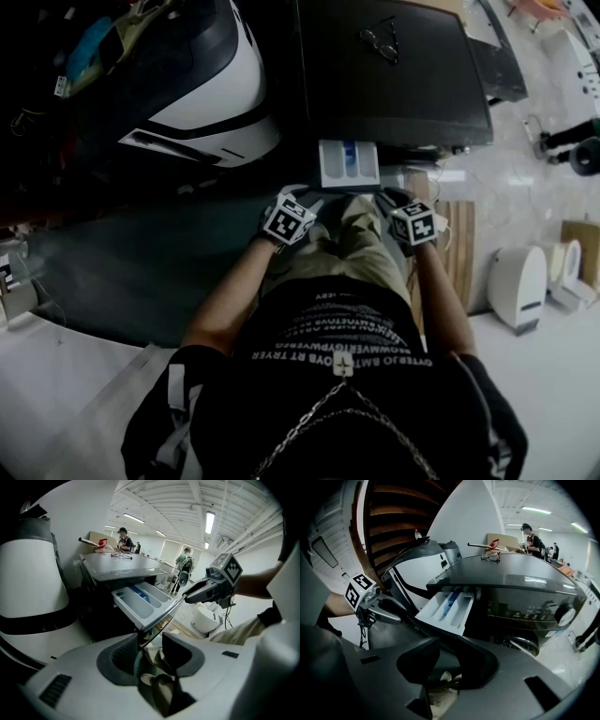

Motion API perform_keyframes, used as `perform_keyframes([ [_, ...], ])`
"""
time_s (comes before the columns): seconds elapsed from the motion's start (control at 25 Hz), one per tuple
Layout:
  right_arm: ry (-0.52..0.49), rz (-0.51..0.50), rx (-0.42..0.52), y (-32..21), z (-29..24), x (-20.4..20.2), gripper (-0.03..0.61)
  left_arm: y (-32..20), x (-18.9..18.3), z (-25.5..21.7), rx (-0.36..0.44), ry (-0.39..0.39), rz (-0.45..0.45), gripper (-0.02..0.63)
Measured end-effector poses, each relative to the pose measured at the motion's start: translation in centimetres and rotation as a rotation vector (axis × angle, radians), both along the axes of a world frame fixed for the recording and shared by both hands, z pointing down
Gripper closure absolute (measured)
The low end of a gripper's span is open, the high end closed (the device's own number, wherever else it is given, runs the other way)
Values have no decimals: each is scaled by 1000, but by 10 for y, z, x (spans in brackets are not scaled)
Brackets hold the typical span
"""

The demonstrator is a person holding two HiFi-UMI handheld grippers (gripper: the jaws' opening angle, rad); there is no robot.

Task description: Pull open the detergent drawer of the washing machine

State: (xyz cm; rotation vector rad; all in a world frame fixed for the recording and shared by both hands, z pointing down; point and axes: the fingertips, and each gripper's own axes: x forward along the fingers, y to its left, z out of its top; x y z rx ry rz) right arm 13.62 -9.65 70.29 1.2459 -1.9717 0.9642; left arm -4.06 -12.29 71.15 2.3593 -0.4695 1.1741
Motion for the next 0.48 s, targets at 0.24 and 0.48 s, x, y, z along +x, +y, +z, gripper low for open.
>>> perform_keyframes([
  [0.24, -12, 11, -9, 9, 3, 1, 485, 9, -1, 1, -14, -3, 2, 465],
  [0.48, -37, 0, -25, 15, 3, -5, 485, 16, -2, 1, -19, -7, 2, 465],
])
